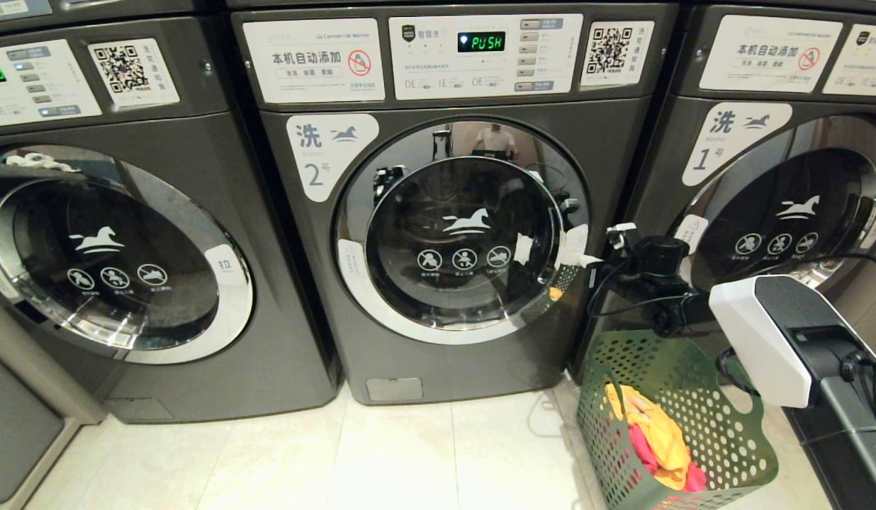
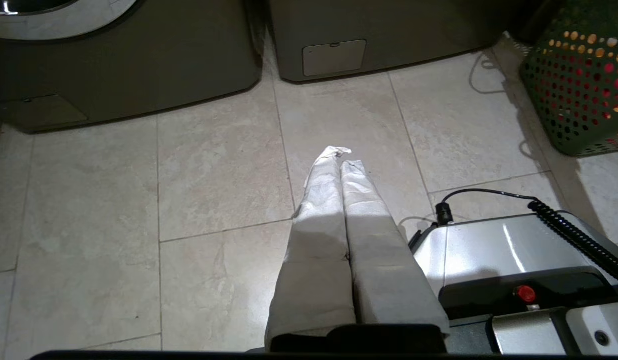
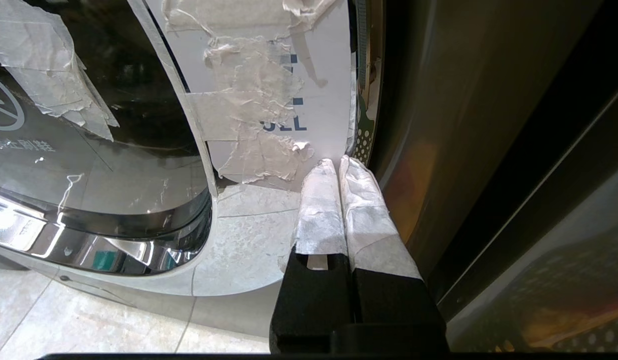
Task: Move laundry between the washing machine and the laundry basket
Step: Press the washing machine door tightly with the right hand
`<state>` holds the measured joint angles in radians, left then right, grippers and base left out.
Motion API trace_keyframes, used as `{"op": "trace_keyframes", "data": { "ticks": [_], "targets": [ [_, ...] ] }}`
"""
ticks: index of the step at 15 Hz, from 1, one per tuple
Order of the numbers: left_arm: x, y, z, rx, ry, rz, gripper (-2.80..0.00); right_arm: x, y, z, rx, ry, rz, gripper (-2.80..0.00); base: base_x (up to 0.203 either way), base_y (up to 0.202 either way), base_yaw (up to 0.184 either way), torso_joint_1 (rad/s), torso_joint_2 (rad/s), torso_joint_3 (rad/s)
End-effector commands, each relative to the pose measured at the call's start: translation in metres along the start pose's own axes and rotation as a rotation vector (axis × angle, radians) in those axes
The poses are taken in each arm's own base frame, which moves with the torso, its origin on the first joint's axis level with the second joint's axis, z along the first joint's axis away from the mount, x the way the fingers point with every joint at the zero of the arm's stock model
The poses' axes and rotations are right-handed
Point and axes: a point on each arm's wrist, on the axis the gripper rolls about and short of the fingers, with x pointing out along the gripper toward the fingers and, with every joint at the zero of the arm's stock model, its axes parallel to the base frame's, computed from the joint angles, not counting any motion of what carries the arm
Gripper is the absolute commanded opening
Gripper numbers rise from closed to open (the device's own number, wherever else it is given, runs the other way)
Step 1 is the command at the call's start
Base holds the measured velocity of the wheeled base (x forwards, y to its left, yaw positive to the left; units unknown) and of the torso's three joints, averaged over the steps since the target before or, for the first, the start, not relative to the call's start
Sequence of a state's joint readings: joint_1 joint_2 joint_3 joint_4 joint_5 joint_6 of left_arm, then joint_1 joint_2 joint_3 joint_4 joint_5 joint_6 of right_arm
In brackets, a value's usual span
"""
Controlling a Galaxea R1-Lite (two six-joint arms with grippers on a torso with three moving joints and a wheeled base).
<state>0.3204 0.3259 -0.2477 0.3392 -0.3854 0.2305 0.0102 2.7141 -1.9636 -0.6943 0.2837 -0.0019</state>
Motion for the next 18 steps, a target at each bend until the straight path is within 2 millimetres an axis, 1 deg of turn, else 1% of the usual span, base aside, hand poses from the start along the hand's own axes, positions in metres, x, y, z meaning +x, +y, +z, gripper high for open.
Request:
{"op": "trace_keyframes", "data": {
  "ticks": [1, 2, 5, 8, 10, 13, 15, 16, 17, 18],
  "targets": [
    [0.0, -0.001, 0.003, -0.007, -0.011, -0.083, -2.8, -0.001, 0.004, 0.012, -0.007, -0.017, 0.008, -2.8, 0.0, 0.0, 0.0, 0.0, 0.0, 0.0],
    [0.0, 0.0, 0.005, -0.022, -0.013, -0.101, -2.8, 0.0, 0.008, 0.014, -0.008, -0.015, 0.016, -2.8, 0.0, 0.0, 0.0, 0.0, 0.0, 0.0],
    [-0.001, -0.001, 0.006, -0.027, -0.009, -0.164, -2.8, 0.0, 0.011, 0.015, -0.011, -0.014, 0.016, -2.8, 0.0, 0.0, 0.0, 0.0, 0.0, 0.0],
    [0.005, 0.004, 0.023, -0.067, 0.031, -0.2, -2.8, 0.0, 0.01, 0.015, -0.012, -0.013, 0.013, -2.8, 0.0, 0.0, 0.0, 0.0, 0.0, 0.0],
    [0.006, 0.006, 0.033, -0.057, 0.042, -0.266, -2.8, 0.0, 0.01, 0.014, -0.011, -0.008, 0.011, -2.8, 0.0, 0.0, 0.0, 0.0, 0.0, 0.0],
    [0.002, 0.003, 0.023, -0.008, 0.033, -0.369, -2.8, 0.0, 0.01, 0.014, -0.011, -0.008, 0.01, -2.8, 0.0, 0.0, 0.0, 0.0, 0.0, 0.0],
    [0.001, 0.001, 0.007, 0.016, 0.021, -0.365, -2.8, 0.0, 0.01, 0.014, -0.011, -0.01, 0.009, -2.8, 0.0, 0.0, 0.0, 0.0, 0.0, 0.0],
    [-0.001, 0.0, -0.003, 0.039, -0.005, -0.333, -2.8, -0.001, 0.01, 0.016, -0.012, -0.012, 0.008, -2.8, 0.0, 0.0, 0.0, 0.0, 0.0, 0.0],
    [-0.002, 0.0, -0.011, 0.062, -0.032, -0.263, -2.8, -0.001, 0.01, 0.02, -0.013, -0.018, 0.007, -2.8, 0.0, 0.0, 0.0, 0.0, 0.0, 0.0],
    [0.0, 0.003, -0.014, 0.076, -0.034, -0.138, -2.8, -0.003, 0.009, 0.023, -0.01, -0.008, 0.005, -2.8, 0.0, 0.0, 0.0, 0.0, 0.0, 0.0]
  ]
}}
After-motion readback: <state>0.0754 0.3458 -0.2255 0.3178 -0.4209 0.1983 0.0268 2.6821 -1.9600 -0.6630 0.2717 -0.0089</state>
